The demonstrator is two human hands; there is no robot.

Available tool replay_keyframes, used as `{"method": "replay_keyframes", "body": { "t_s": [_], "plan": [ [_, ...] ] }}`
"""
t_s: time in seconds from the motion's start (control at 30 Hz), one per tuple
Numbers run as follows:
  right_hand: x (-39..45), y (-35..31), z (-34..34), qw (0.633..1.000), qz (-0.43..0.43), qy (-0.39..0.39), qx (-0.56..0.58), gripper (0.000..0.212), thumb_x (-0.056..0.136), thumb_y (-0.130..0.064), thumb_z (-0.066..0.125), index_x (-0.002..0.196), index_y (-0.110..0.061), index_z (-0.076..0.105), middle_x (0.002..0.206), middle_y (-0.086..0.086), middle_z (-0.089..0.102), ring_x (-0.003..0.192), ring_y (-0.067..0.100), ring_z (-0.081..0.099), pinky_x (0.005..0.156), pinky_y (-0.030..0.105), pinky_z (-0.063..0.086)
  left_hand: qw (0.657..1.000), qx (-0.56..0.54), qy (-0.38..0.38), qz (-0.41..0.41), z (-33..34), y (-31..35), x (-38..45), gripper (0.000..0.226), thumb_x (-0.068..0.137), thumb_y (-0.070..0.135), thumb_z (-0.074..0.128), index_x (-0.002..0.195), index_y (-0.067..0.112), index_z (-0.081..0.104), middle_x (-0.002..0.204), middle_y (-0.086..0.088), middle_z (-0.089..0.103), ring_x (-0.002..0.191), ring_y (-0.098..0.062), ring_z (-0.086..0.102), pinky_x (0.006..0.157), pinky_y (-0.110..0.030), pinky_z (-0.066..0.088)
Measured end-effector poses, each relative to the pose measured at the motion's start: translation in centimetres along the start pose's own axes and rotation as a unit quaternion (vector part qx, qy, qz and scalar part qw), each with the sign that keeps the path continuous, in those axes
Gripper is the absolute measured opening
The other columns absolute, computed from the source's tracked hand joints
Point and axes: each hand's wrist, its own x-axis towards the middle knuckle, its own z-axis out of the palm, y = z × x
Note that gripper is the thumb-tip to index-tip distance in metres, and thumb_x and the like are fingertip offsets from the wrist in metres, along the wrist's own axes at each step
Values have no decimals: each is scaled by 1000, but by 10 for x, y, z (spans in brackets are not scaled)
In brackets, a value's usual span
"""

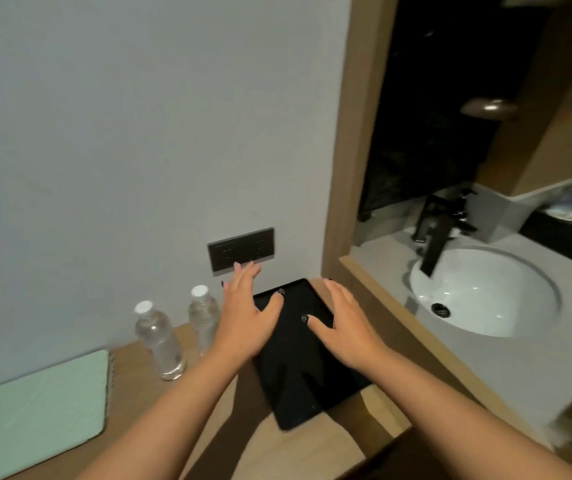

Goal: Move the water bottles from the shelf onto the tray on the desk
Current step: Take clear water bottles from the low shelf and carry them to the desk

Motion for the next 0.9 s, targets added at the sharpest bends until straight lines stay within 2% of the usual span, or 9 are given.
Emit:
{"method": "replay_keyframes", "body": {
  "t_s": [0.07, 0.2, 0.23, 0.3, 0.4, 0.6, 0.77, 0.9],
  "plan": [
    [-29, 26, -28, 999, -1, 3, -34, 77, 90, -41, 54, 150, -20, 11, 158, -4, 11, 145, 13, 11, 117, 31, 16, 999, -3, -33, 15, 30, 27, -19, 59, 89, 32, 57, 143, 22, 35, 155, 5, 27, 146, -10, 10, 112, -47, 31],
    [-91, 79, -87, 995, 19, -2, -98, 78, 89, -37, 56, 150, -23, 9, 159, -4, 7, 146, 14, 8, 116, 32, 18, 991, -14, -115, 63, 90, 76, -61, 62, 89, 35, 57, 145, 22, 33, 156, 8, 22, 145, -5, 0, 115, -44, 29],
    [-106, 93, -102, 993, 30, 0, -110, 78, 89, -37, 57, 150, -24, 10, 159, -4, 7, 146, 14, 8, 116, 33, 19, 987, -16, -135, 80, 105, 89, -71, 64, 89, 36, 57, 146, 22, 31, 156, 8, 21, 145, -5, -1, 117, -43, 24],
    [-137, 120, -131, 989, 55, 8, -139, 78, 90, -37, 55, 150, -22, 9, 159, -2, 5, 146, 15, 4, 117, 33, 17, 978, -4, -171, 119, 134, 115, -91, 66, 90, 35, 56, 147, 20, 27, 157, 6, 20, 146, -6, -1, 116, -29, 8],
    [-179, 158, -173, 980, 97, 31, -171, 77, 92, -40, 52, 150, -18, 8, 160, 0, 3, 147, 15, 0, 118, 32, 12, 963, 4, -212, 166, 176, 155, -116, 68, 92, 35, 55, 149, 19, 22, 158, 3, 16, 146, -9, 0, 110, -22, 4],
    [-251, 210, -245, 956, 168, 93, -220, 77, 92, -41, 51, 150, -15, 9, 159, 3, 7, 147, 19, 1, 118, 34, 13, 928, 33, -284, 240, 254, 222, -148, 69, 91, 42, 51, 149, 21, 19, 159, 5, 13, 147, -9, 0, 114, -27, 11],
    [-298, 247, -289, 937, 242, 136, -210, 77, 92, -42, 51, 150, -15, 10, 159, 0, 8, 147, 18, 0, 118, 34, 15, 884, 42, -369, 285, 309, 268, -165, 72, 93, 38, 49, 151, 17, 13, 160, 4, 7, 146, -9, -4, 116, -26, 6],
    [-322, 278, -314, 921, 298, 156, -197, 78, 92, -43, 50, 151, -16, 7, 160, -1, 4, 147, 17, -2, 118, 35, 14, 860, 45, -405, 308, 356, 292, -174, 73, 92, 38, 50, 151, 16, 13, 160, 2, 6, 146, -10, -8, 118, -30, 5]
  ]
}}
